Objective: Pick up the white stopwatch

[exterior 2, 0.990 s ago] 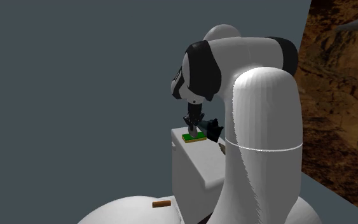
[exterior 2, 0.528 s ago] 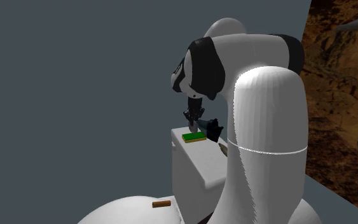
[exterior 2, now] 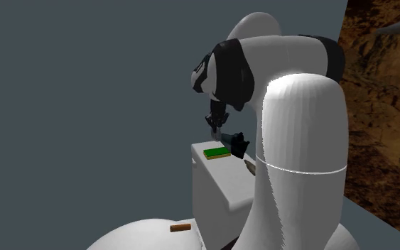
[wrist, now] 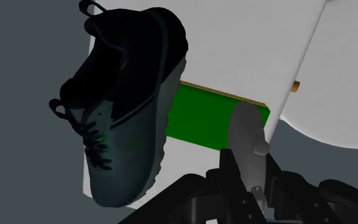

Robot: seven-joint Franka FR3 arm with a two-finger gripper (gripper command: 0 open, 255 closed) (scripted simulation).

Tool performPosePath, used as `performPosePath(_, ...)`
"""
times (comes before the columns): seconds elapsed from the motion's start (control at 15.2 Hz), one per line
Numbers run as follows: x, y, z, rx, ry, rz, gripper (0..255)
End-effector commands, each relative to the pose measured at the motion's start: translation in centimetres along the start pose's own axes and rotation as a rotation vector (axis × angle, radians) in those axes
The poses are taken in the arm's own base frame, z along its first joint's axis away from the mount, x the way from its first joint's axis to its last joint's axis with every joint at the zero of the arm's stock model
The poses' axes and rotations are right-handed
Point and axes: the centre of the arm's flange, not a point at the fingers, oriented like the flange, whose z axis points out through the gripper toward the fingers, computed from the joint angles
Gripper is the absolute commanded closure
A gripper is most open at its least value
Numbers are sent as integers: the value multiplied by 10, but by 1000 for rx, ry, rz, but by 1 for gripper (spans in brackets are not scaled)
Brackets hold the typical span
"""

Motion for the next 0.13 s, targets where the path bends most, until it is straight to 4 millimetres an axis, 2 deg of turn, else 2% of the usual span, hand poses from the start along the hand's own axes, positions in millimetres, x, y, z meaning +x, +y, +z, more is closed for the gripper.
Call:
performPosePath(0.0,0,0,-6,0,0,0,255)
performPosePath(0.07,0,0,-6,0,0,0,255)
